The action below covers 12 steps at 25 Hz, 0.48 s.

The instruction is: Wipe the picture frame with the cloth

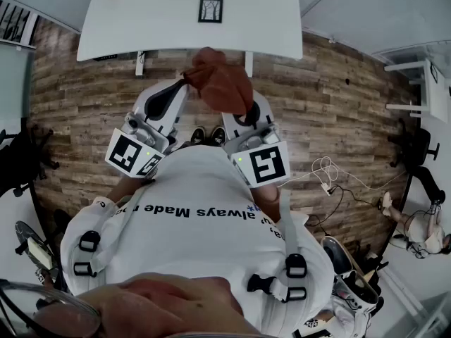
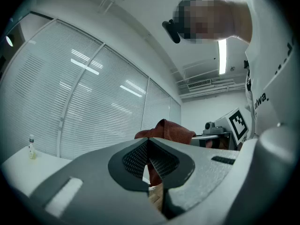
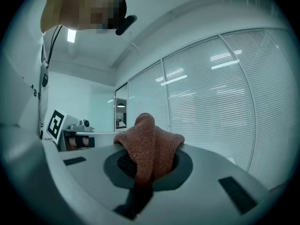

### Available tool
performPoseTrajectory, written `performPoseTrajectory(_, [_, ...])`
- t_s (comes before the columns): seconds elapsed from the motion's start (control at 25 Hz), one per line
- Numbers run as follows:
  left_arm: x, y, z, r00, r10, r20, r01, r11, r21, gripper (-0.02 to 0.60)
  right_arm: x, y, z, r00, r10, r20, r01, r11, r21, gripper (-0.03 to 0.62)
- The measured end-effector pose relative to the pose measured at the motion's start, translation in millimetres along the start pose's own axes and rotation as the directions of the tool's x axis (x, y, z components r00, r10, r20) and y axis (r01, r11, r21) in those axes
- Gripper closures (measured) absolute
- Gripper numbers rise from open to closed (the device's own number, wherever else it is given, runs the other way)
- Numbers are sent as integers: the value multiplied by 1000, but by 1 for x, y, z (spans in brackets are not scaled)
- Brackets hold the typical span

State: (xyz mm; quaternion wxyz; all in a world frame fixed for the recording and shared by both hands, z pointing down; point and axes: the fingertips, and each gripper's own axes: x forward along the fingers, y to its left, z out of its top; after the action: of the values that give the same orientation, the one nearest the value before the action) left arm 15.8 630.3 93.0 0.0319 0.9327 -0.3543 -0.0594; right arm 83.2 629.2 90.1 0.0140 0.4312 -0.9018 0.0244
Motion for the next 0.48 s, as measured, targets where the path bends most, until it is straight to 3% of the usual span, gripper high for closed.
performPoseTrajectory(0.48, [-23, 22, -1, 1000, -15, 1, 15, 1000, -20, 578, 26, 27, 0, 1000, -18, -6, 18, 999, -31, 574])
